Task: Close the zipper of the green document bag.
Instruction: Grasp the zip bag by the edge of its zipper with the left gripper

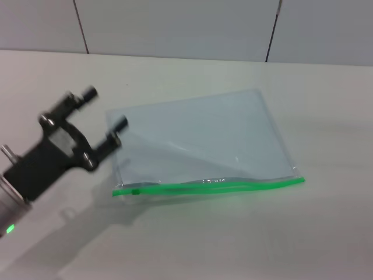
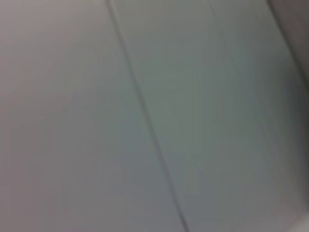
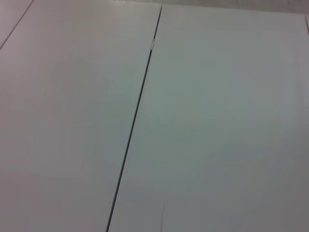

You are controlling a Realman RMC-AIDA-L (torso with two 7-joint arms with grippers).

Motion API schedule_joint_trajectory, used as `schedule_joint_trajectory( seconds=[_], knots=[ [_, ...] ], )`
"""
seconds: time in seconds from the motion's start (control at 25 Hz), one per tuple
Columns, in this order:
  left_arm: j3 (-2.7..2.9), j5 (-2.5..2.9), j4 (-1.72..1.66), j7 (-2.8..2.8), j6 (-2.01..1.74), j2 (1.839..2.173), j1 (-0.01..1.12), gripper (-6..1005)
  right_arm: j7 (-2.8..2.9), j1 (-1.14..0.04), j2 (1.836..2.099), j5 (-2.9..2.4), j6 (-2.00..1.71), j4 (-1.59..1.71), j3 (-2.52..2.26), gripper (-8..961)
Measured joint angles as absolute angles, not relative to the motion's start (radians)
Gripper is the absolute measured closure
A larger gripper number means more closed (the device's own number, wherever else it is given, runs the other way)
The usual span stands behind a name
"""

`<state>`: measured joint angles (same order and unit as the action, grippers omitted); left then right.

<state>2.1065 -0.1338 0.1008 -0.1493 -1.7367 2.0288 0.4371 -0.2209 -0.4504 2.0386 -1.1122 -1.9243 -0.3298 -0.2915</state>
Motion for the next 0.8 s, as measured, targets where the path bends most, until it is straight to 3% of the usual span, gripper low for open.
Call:
schedule_joint_trajectory(
  seconds=[0.8],
  knots=[
    [2.096,0.171,0.153,0.231,-1.518,2.03,0.413,285,-0.221,-0.451,2.037,-1.112,-1.935,-0.328,-0.291,73]
  ],
)
